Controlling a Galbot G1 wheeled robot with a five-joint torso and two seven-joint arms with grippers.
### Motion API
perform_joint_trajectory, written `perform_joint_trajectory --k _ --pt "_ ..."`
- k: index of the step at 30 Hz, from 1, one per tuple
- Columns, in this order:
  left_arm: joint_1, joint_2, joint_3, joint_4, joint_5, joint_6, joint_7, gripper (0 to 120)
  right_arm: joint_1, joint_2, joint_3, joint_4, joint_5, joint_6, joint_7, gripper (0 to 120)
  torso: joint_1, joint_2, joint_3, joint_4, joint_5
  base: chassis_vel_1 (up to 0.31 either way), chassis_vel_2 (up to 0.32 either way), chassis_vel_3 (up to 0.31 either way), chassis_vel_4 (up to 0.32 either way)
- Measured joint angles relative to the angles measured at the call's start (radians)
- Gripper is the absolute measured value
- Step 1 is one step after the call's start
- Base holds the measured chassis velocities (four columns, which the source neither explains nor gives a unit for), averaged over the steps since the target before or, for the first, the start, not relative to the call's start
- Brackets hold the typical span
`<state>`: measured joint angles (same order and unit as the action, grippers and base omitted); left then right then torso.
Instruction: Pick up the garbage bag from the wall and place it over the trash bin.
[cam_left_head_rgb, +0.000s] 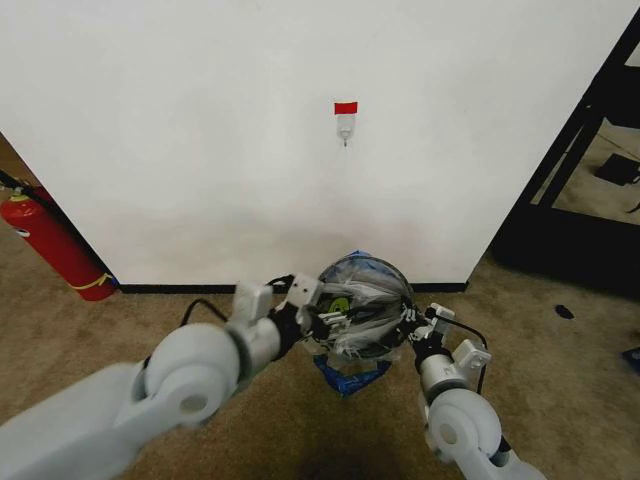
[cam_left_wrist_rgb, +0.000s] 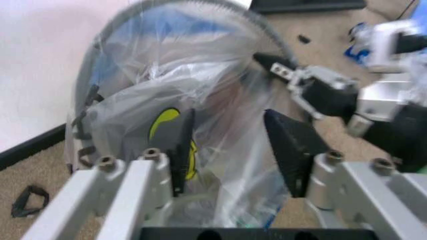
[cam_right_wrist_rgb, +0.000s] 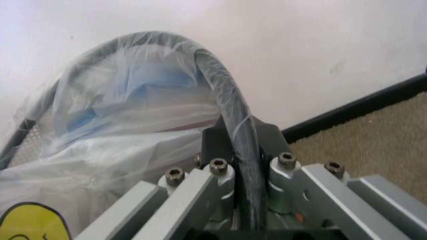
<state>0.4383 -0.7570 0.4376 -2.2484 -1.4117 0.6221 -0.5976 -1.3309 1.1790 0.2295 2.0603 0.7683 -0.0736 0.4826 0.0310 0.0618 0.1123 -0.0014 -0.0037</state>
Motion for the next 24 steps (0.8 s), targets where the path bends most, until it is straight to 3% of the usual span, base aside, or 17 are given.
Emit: perform_joint_trajectory --k 11,19,24 --pt "-0.124 -0.142 0.110 0.195 -0.022 0.030 -0.077 0 0.002 -0.017 -0.007 0.002 -0.043 0.015 -0.014 0 0.000 0.000 0.000 0.0000 -0.0001 0.000 0.000 0.000 0.000" --pt "-0.143 -0.241 0.163 0.290 -0.009 0.034 -0.101 0 0.004 -0.012 -0.014 0.001 -0.046 0.016 -0.015 0 0.000 0.000 0.000 0.0000 0.0000 0.000 0.000 0.000 0.000" --pt "-0.157 -0.314 0.221 0.410 0.052 0.025 -0.111 0 0.001 -0.008 -0.022 0.002 -0.052 0.022 -0.022 0 0.000 0.000 0.000 0.0000 -0.0001 0.000 0.000 0.000 0.000"
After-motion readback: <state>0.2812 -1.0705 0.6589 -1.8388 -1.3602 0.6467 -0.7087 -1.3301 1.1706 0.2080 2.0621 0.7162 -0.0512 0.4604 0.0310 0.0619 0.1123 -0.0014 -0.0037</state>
